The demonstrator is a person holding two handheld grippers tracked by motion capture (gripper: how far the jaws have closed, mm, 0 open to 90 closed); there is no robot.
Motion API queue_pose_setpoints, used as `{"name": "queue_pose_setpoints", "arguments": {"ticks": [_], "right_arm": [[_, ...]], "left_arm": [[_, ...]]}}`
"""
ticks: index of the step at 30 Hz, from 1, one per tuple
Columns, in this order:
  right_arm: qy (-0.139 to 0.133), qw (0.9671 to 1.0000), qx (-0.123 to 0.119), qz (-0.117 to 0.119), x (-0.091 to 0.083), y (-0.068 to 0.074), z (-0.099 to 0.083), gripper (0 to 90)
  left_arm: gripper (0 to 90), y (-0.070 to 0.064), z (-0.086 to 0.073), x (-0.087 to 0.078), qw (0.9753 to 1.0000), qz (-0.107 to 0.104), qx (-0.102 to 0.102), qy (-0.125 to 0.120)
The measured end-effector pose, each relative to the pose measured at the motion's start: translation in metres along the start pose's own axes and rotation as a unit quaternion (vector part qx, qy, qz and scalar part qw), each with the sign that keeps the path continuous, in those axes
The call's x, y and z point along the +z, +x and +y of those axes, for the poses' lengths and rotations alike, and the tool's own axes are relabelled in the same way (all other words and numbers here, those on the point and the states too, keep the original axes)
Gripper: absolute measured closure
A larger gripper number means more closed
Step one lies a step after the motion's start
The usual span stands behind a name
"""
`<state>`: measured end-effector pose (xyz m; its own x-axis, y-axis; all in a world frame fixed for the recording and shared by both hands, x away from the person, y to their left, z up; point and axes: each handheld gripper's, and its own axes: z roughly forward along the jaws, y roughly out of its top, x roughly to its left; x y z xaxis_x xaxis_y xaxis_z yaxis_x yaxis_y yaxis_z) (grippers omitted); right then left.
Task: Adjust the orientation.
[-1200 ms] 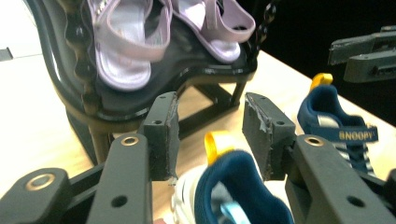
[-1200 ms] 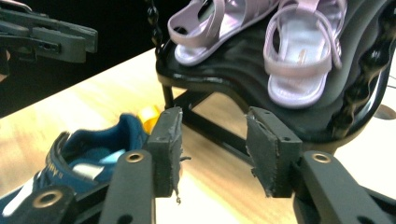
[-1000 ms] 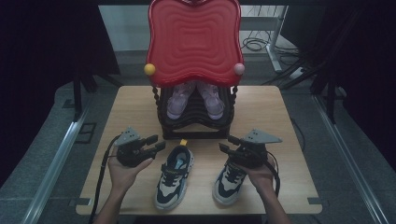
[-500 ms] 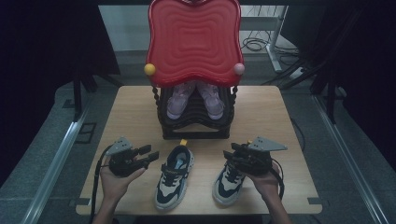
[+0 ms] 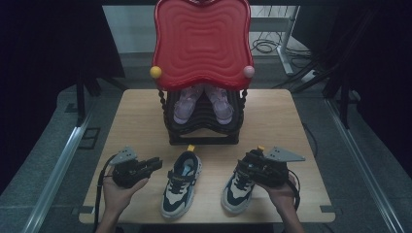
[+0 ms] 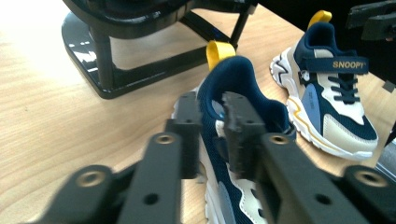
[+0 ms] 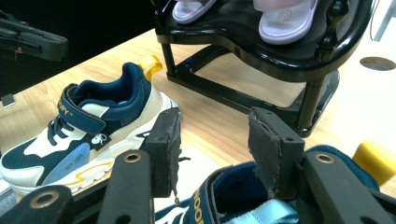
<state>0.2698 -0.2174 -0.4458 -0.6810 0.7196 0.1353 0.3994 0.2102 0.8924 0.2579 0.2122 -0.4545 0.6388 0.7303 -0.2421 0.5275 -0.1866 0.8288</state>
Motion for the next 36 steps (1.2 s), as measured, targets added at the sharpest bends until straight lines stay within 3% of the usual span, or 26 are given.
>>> {"name": "queue_pose_setpoints", "arguments": {"ticks": [6,10,19,31,36], "right_arm": [[-0.001,1.0,0.005,-0.005,-0.004,-0.001,-0.001,54.1],[-0.005,0.9999,0.011,-0.011,-0.007,-0.004,-0.002,54.1],[-0.01,0.9996,0.018,-0.018,-0.011,-0.008,-0.002,52.4],[-0.015,0.9993,0.023,-0.025,-0.013,-0.009,-0.002,50.9],[-0.019,0.9992,0.022,-0.027,-0.014,-0.01,-0.003,50.7]], "left_arm": [[89.5,-0.005,-0.003,0.001,0.9997,-0.022,0.003,0.011],[90.0,-0.014,-0.004,0.003,0.999,-0.035,0.014,0.023],[90.0,-0.027,-0.007,0.009,0.9981,-0.047,0.019,0.035],[90.0,-0.043,-0.012,0.021,0.995,-0.072,0.029,0.063],[90.0,-0.053,-0.015,0.03,0.9923,-0.091,0.035,0.077]]}}
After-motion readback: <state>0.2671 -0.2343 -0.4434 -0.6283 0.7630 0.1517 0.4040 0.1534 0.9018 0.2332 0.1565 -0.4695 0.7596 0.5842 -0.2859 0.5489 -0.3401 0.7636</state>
